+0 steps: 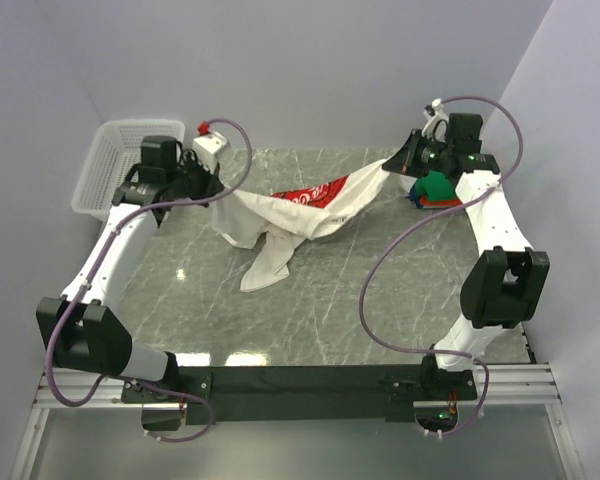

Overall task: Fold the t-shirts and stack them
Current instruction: Flatten the tshirt out

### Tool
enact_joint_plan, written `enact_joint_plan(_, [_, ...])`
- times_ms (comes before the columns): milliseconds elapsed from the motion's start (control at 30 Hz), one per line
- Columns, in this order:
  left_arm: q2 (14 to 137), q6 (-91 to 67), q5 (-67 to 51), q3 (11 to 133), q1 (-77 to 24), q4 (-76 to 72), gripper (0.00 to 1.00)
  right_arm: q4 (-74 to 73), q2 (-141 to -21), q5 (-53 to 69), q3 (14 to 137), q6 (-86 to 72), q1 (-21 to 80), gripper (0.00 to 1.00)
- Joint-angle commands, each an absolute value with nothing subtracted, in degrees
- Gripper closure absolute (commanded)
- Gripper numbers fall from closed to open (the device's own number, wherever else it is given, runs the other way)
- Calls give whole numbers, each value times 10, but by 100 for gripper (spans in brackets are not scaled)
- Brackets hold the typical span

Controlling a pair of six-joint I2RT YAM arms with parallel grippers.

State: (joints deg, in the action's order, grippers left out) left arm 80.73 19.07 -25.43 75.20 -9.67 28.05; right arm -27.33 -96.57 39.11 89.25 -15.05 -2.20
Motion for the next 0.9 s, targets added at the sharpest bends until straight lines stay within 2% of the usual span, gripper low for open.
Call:
enact_joint_plan(0, [762,154,-287,815,-75,280,99,-283,-917,403,954,-146,-38,100])
enact_joint_plan(367, [659,104,-255,844,-43,236,99,-286,-795,377,973,-121,-61,100])
enact_joint_plan(633, [529,50,-222,878,-42,223,99,-249,-590,302,948,-92,-83,100])
enact_joint_plan(867, [411,11,-167,892,-42,196,99,-178,-404,183,910,-80,-83,100])
